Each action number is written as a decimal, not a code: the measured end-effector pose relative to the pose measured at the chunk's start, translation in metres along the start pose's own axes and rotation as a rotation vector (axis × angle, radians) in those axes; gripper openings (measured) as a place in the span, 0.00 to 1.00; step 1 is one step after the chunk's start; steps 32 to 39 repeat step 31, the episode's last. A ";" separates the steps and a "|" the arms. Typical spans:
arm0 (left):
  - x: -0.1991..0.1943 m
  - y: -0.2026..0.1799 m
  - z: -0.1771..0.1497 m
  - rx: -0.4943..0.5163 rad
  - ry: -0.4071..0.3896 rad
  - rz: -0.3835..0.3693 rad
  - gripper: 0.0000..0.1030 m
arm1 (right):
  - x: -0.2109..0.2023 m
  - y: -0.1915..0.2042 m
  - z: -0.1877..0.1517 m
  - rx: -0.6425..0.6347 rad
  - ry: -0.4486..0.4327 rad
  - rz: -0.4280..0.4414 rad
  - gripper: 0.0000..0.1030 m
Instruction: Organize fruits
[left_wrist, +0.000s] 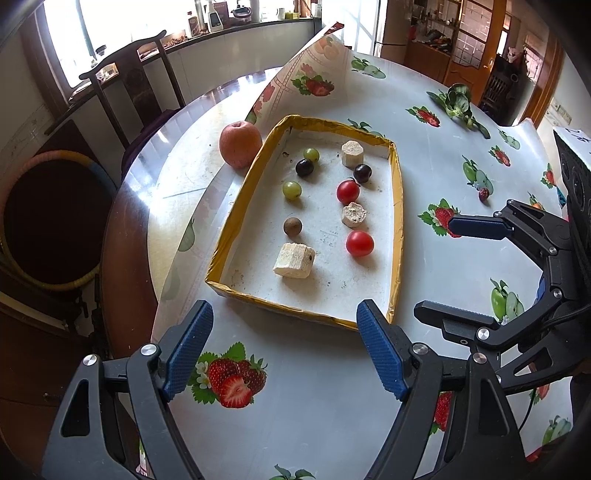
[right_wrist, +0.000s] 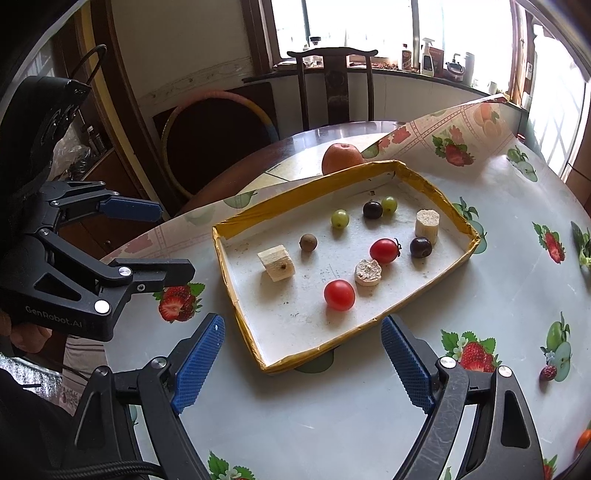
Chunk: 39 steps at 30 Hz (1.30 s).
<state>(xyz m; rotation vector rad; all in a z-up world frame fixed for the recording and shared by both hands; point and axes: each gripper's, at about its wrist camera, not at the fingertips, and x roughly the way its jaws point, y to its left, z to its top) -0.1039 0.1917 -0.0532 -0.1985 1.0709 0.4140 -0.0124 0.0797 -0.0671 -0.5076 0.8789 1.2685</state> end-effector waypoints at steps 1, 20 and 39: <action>0.000 0.000 0.000 -0.001 -0.001 -0.004 0.78 | 0.000 0.000 0.000 -0.003 0.001 0.000 0.86; -0.003 -0.001 -0.001 -0.012 -0.025 0.004 0.78 | 0.005 0.009 0.000 -0.011 0.000 0.014 0.86; -0.004 -0.011 0.001 0.019 -0.026 0.001 0.78 | 0.002 0.004 -0.012 0.030 0.008 0.012 0.86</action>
